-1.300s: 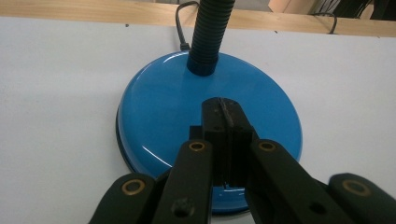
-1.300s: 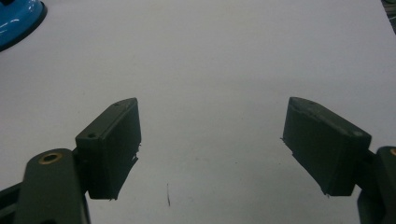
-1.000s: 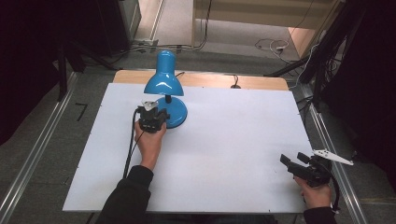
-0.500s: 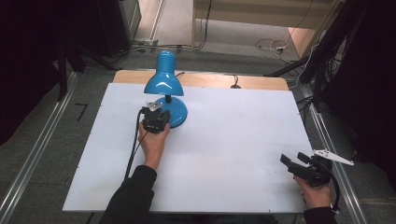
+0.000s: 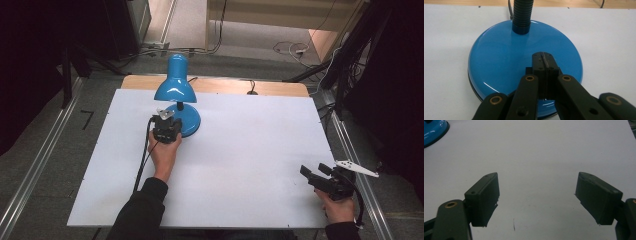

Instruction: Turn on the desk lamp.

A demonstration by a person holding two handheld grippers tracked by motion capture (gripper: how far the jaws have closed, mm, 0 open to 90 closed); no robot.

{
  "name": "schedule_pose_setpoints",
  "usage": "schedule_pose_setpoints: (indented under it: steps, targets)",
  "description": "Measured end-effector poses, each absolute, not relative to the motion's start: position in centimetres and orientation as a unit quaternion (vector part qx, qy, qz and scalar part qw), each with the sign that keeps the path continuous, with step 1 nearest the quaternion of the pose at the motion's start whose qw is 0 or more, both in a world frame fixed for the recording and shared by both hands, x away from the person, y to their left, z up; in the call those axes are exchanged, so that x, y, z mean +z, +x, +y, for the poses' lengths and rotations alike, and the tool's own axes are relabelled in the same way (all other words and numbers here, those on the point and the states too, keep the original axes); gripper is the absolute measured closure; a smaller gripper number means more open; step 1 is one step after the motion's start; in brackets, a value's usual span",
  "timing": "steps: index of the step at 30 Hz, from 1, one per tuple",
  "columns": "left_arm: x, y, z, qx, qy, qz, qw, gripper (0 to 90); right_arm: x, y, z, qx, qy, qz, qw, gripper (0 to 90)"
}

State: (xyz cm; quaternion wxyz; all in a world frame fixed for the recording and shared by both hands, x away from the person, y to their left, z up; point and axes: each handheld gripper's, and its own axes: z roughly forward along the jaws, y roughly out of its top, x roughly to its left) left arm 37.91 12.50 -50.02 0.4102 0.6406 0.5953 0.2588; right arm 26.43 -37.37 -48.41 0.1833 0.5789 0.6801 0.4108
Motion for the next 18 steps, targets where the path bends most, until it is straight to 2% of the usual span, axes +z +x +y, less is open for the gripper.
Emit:
schedule_pose_setpoints:
  steps: [18]
  targets:
    - [-50.15,37.63,12.24,0.279,0.647,0.585,0.403,90.0,-48.4,26.39,-37.37,0.411,0.578,0.681,0.184,17.5]
